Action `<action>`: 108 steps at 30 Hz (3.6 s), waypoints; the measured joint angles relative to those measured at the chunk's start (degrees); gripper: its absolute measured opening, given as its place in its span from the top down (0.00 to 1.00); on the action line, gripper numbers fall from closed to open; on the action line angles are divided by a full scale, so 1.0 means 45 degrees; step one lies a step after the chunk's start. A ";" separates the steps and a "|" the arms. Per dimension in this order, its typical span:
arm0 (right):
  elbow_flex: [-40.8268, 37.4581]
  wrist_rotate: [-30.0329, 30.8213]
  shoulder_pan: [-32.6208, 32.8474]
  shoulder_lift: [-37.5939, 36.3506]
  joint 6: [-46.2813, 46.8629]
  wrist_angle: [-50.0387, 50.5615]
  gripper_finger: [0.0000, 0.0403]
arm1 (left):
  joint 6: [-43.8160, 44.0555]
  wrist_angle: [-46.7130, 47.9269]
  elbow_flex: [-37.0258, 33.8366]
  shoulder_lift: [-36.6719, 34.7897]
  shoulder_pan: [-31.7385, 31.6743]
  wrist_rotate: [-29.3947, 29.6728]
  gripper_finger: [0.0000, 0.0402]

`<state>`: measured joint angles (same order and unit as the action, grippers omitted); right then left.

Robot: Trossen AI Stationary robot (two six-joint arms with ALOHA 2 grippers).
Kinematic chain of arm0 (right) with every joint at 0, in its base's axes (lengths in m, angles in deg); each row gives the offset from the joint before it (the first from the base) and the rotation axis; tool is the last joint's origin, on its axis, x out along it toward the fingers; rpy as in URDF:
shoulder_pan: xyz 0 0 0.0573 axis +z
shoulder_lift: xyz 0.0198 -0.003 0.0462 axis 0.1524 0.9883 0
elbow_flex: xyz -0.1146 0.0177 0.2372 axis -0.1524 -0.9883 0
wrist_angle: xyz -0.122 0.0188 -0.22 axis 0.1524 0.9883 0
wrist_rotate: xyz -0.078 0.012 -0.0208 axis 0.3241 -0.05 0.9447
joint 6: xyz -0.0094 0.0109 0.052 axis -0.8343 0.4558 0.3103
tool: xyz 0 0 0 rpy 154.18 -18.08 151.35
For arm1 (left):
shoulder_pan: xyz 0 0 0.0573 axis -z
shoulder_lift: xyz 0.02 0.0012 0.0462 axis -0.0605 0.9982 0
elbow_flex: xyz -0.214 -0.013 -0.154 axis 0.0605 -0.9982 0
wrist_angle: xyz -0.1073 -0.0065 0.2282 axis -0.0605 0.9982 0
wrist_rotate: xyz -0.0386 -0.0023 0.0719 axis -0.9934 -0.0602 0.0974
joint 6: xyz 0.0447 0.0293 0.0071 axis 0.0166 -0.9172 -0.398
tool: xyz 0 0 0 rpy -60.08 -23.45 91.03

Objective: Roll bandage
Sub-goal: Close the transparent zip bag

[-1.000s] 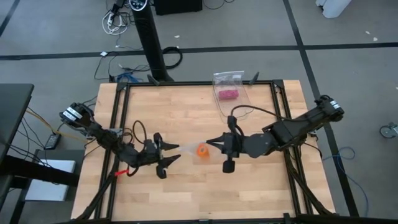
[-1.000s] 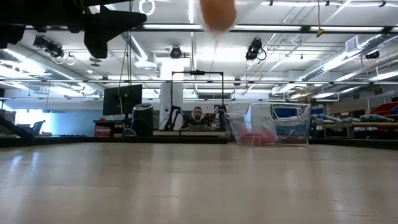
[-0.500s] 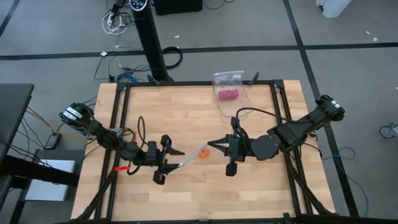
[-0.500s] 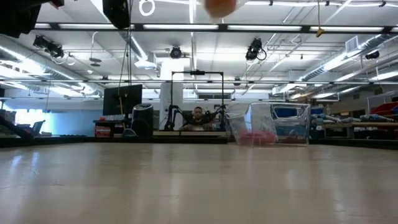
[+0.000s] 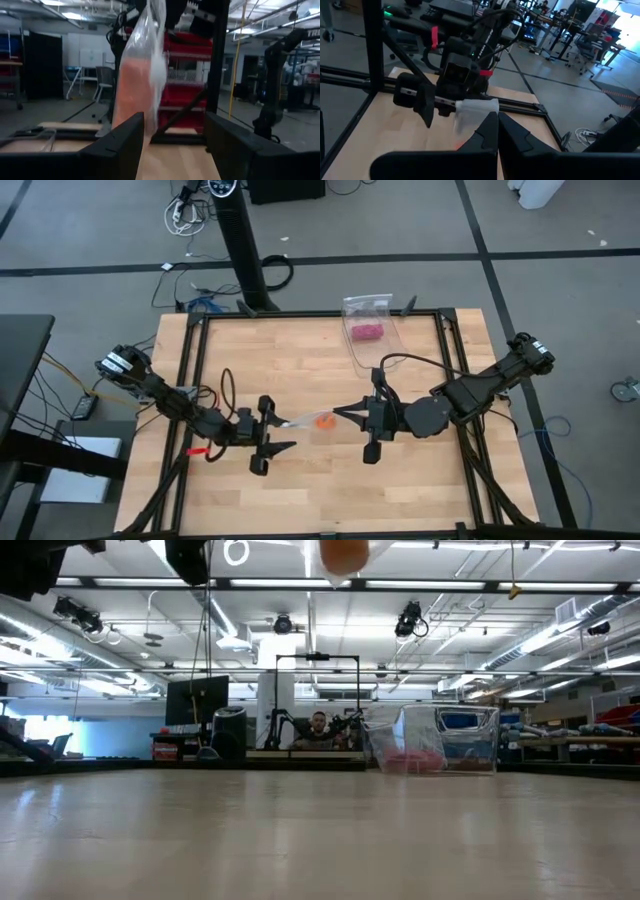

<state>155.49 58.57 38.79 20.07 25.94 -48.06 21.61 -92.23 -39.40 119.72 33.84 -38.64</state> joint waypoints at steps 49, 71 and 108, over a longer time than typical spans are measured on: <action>-0.1553 -0.3618 -0.1364 0.2702 0.4365 0.0534 0.69 | -0.0132 1.2895 0.3018 -0.0005 -0.0255 0.1667 1.00; -0.1535 -0.6115 -0.2758 0.4036 0.3870 -0.1676 0.77 | 0.0273 1.7499 0.5411 -0.0005 -0.0508 0.1665 1.00; -0.1530 -0.6057 -0.2953 0.3983 0.3707 0.0376 0.93 | 0.1267 1.7373 0.5406 -0.0005 -0.0568 0.1385 1.00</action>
<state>148.61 31.31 25.50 37.99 42.62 -46.36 27.31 -14.05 -15.08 119.70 31.28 -32.41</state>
